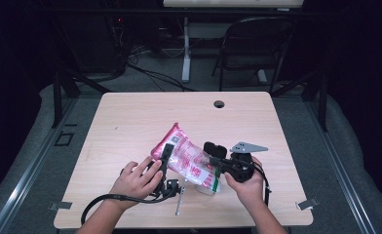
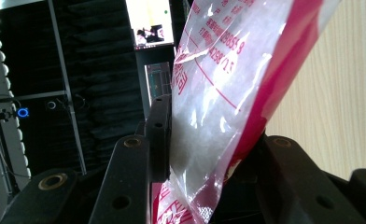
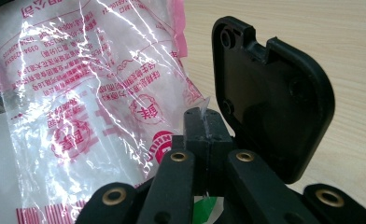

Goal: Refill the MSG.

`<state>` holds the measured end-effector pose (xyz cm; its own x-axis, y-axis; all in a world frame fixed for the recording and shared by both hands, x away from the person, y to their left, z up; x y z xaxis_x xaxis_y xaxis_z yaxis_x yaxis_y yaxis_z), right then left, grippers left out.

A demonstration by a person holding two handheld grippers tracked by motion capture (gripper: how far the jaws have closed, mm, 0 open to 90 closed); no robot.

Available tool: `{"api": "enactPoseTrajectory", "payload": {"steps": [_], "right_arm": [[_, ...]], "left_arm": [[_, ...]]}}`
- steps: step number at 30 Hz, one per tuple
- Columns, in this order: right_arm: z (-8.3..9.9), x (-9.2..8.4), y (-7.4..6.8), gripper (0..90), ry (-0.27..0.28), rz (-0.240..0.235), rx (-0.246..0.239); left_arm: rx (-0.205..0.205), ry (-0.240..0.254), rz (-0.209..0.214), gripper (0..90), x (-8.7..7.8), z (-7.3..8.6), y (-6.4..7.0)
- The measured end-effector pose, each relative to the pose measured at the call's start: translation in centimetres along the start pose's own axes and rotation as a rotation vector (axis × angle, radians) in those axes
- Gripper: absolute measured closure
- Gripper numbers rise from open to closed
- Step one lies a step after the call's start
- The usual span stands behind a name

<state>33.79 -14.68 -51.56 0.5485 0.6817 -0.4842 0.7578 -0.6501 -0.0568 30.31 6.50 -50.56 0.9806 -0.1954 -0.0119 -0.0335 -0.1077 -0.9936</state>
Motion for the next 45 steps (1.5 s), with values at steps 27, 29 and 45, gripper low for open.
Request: {"api": "enactPoseTrajectory", "payload": {"steps": [27,29,45], "right_arm": [[-0.14,0.06,-0.01,90.0,0.004,-0.004,-0.002],[-0.17,0.09,0.00,90.0,0.007,-0.005,-0.001],[-0.27,0.27,-0.06,90.0,0.005,-0.011,-0.003]], "left_arm": [[-0.002,0.005,-0.007,66.1,0.07,-0.01,-0.40],[-0.002,0.011,-0.013,66.1,0.08,0.00,-0.41],[0.004,0.007,-0.018,66.2,-0.05,0.09,-0.54]]}}
Point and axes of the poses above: each handheld gripper's, and its own axes: x roughly forward along the jaws, z roughly out of its underside, y roughly to its right, the point moved 4 cm from there along x, roughly forward along the jaws, and after that the axes turned 15 degrees about -x, right-handed, at the moved point
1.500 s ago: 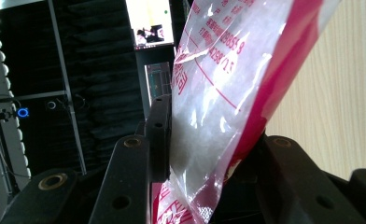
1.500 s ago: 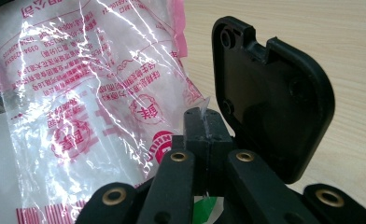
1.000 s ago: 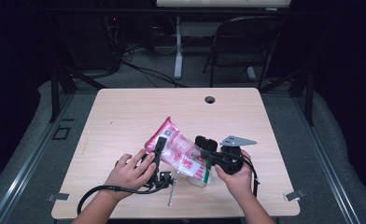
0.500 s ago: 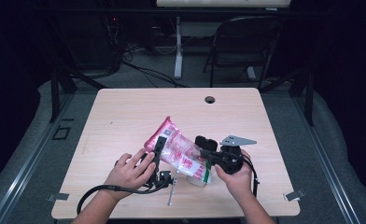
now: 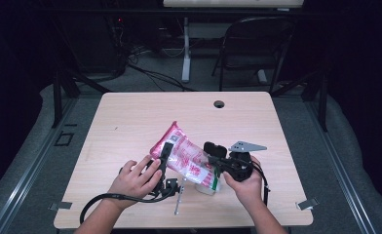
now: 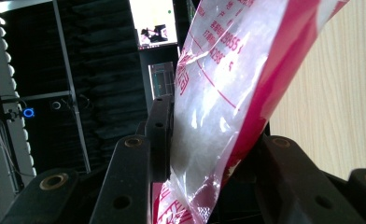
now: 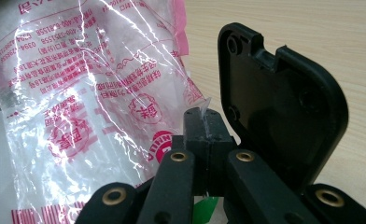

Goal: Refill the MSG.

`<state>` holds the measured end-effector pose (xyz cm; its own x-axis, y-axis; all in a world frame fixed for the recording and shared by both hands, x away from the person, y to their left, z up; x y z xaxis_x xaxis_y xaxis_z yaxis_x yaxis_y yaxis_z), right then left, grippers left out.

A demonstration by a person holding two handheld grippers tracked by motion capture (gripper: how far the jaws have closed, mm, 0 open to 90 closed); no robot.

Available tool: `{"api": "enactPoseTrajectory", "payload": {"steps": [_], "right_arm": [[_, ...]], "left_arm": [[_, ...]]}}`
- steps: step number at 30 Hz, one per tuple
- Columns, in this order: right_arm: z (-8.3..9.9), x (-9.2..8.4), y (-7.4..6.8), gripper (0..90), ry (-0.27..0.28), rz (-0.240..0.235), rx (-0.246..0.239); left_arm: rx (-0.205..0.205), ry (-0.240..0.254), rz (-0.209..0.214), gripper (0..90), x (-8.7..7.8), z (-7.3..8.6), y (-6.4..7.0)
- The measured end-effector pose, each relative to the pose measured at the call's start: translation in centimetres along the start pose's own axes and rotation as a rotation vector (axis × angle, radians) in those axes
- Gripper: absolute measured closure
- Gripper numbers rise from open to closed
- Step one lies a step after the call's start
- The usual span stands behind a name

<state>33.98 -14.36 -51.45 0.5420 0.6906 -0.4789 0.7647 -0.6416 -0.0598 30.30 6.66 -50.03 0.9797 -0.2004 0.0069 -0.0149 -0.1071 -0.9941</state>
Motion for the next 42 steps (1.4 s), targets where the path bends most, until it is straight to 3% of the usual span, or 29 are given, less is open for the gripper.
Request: {"api": "enactPoseTrajectory", "payload": {"steps": [42], "right_arm": [[0.08,0.06,0.03,90.0,0.001,0.007,0.004]], "left_arm": [[0.025,0.021,-0.010,66.8,-0.05,-0.29,-0.16]]}}
Point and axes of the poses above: each handheld gripper's, and its own axes: x roughly forward along the jaws, z roughly out of its underside, y roughly to its right, the point moved 4 cm from there along x, roughly forward along the jaws, and after that the axes turned 15 degrees about -x, right-handed, at the moved point
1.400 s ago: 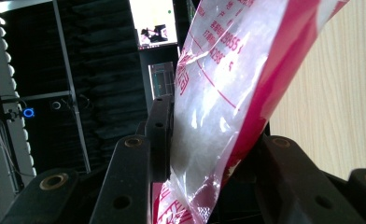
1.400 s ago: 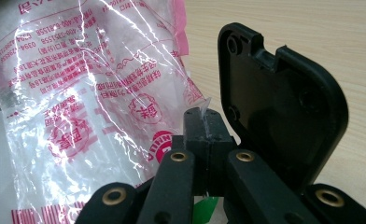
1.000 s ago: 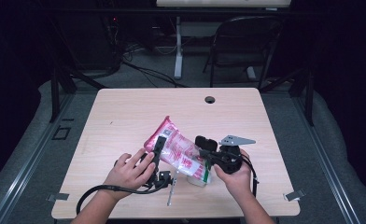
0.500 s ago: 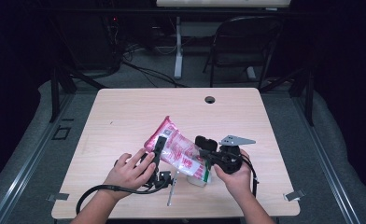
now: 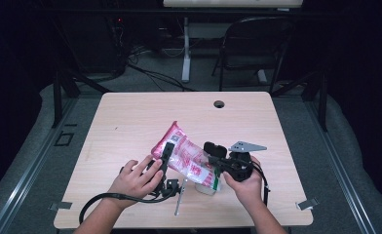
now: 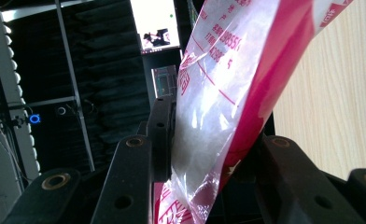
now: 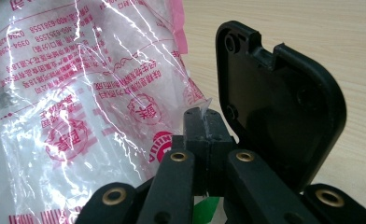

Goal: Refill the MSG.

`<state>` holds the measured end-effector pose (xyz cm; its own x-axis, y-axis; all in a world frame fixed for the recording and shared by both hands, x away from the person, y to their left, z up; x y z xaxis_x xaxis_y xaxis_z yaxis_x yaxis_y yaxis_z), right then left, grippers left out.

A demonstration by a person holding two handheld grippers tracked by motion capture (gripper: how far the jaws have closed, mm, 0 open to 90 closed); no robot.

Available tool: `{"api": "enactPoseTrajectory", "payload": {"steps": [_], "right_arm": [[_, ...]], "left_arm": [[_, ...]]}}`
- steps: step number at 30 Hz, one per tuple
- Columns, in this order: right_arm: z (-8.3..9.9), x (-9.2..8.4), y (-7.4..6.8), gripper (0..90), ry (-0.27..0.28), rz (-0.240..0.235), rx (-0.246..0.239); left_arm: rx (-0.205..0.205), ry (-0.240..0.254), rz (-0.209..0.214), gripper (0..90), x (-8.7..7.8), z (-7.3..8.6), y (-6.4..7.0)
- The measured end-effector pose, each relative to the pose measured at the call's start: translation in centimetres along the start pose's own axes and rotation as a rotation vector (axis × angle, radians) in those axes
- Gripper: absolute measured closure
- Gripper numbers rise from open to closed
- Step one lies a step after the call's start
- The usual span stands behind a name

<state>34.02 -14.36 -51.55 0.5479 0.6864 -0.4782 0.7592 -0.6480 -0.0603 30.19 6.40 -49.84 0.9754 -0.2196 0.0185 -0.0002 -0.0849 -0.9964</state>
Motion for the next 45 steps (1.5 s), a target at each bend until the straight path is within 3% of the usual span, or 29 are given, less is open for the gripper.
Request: {"api": "enactPoseTrajectory", "payload": {"steps": [17,45], "right_arm": [[0.14,0.07,0.00,90.0,-0.005,-0.004,0.002],[0.43,0.27,-0.01,90.0,-0.015,-0.010,0.008]], "left_arm": [[0.056,0.011,-0.008,67.1,0.02,-0.28,-0.38],[0.061,0.026,0.002,68.8,0.27,-0.53,-0.53]]}}
Point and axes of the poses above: each handheld gripper's, and its own axes: x roughly forward along the jaws, z roughly out of its underside, y roughly to its right, the point moved 4 cm from there along x, roughly forward along the jaws, and after that the axes turned 15 degrees about -x, right-handed, at the moved point
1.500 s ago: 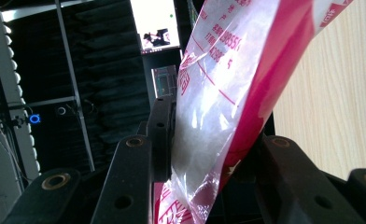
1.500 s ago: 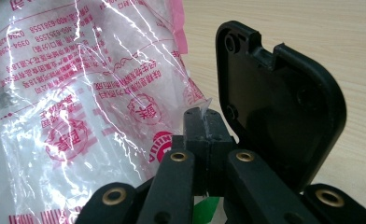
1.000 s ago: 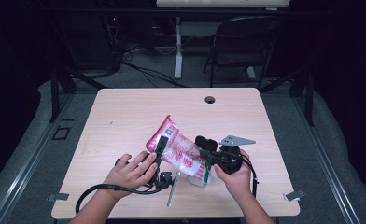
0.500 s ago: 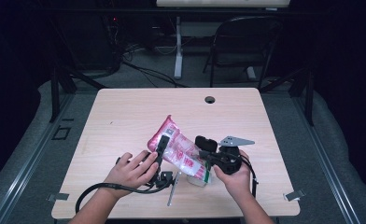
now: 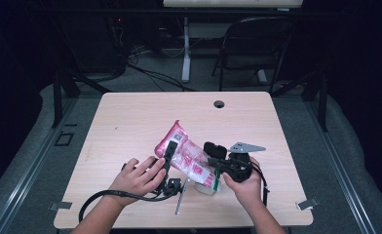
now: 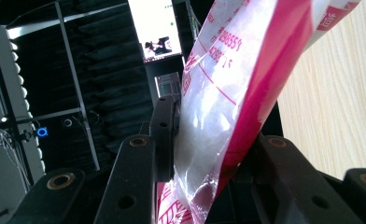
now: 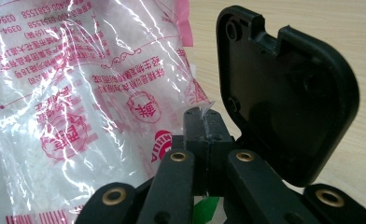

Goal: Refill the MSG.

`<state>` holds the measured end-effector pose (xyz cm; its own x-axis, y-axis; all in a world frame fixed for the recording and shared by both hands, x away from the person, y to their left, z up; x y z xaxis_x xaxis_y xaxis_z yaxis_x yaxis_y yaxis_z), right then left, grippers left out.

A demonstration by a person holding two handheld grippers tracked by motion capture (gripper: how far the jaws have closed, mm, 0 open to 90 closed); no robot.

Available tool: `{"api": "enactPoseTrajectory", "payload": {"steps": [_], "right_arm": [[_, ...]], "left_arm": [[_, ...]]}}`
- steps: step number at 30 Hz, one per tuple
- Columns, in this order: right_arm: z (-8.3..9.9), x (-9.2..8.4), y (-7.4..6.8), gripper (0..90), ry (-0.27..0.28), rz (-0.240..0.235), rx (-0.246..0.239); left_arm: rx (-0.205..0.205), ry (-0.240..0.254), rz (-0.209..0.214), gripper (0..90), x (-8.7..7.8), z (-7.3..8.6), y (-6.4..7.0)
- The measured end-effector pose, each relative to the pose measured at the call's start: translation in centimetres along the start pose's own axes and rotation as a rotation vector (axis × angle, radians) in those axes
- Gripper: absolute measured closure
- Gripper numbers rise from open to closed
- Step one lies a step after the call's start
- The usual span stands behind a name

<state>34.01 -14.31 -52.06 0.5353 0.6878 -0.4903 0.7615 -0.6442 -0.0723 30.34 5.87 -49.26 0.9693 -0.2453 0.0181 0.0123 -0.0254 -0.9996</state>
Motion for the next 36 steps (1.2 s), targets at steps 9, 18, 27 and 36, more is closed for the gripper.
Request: {"api": "enactPoseTrajectory", "payload": {"steps": [9,18,27,36], "right_arm": [[-0.03,0.02,-0.05,90.0,0.005,-0.002,0.002],[-0.01,-0.06,0.01,90.0,0.003,-0.004,0.001],[-0.01,-0.06,0.00,90.0,0.004,-0.004,0.001],[-0.01,-0.06,-0.01,90.0,0.004,-0.003,0.000]], "left_arm": [[0.004,0.007,-0.009,69.1,-0.08,-0.05,-0.20],[0.004,0.004,-0.002,69.2,-0.07,-0.06,-0.20],[0.007,0.008,-0.007,69.2,-0.04,-0.11,-0.26],[0.010,0.015,-0.015,69.2,0.00,-0.16,-0.34]]}}
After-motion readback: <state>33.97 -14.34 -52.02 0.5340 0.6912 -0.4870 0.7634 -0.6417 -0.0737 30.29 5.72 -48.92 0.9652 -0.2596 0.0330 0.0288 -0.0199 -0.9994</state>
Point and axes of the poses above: each handheld gripper's, and its own axes: x roughly forward along the jaws, z roughly out of its underside, y roughly to its right, the point moved 4 cm from there along x, roughly forward along the jaws, and after that the axes turned 15 degrees about -x, right-handed, at the moved point
